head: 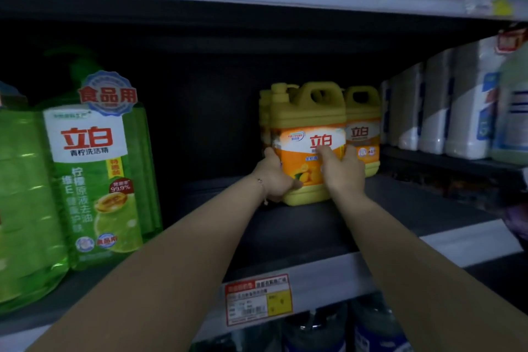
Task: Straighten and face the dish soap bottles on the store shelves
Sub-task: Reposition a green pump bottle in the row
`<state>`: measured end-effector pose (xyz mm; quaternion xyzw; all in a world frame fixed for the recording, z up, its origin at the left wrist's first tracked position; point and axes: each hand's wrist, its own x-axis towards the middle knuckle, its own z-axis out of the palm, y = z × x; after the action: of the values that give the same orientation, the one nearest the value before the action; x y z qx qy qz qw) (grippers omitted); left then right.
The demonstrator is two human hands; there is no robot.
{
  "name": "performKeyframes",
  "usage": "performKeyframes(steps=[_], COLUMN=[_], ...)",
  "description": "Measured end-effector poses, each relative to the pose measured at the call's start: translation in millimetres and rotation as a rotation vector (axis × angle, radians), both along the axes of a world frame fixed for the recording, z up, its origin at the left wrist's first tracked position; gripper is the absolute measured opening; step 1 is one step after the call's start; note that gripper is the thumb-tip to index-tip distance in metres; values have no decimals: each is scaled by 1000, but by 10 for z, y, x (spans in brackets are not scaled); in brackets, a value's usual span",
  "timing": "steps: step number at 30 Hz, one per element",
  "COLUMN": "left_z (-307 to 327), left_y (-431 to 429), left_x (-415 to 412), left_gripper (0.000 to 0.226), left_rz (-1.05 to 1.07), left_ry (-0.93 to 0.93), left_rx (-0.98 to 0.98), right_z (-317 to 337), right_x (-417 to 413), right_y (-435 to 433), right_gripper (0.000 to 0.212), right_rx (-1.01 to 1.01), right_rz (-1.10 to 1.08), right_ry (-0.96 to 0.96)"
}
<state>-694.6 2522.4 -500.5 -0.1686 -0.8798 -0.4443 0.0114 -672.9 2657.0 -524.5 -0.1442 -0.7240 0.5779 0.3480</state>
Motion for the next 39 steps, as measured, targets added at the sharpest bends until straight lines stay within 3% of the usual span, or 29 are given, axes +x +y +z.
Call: performKeyframes(steps=[4, 8, 11, 15, 18, 22, 26, 30, 34, 36, 39], left_z=[-40, -68, -65, -22, -1, 1, 0, -141, -276, -294, -271], left_y=[141, 124, 124, -103, -501, -1131, -1779, -2461, -2885, -2936, -2933], left_x=[-59, -82, -6, 264, 580, 1022, 1368, 1564, 1696, 1707, 1683], left_gripper=[82, 76, 73, 59, 44, 34, 34, 71, 101, 103, 103], left_rz=[14, 7, 81, 123, 72, 81, 201, 530, 832, 833, 765], left_ry=[62, 55, 157, 342, 528, 721, 929, 1155, 955, 822, 800], left_rx=[-29, -11, -149, -381, -559, -690, -742, -835, -603, -525, -464], right_z=[-15, -42, 0, 69, 78, 94, 170, 210, 153, 112, 65], right_x=[4, 28, 114, 358, 509, 688, 889, 1123, 1297, 1369, 1381], right_y=[57, 69, 44, -193, -412, -798, -1336, -1939, -2476, -2733, -2970], right_gripper=[78, 95, 93, 56, 36, 20, 17, 28, 50, 55, 63], right_rx=[110, 216, 270, 808, 976, 1143, 1074, 968, 877, 800, 773], right_rz=[-46, -26, -80, -237, 55, 434, 587, 724, 860, 908, 811], right_ry=[-102, -114, -177, -114, -30, -68, 51, 169, 123, 99, 52])
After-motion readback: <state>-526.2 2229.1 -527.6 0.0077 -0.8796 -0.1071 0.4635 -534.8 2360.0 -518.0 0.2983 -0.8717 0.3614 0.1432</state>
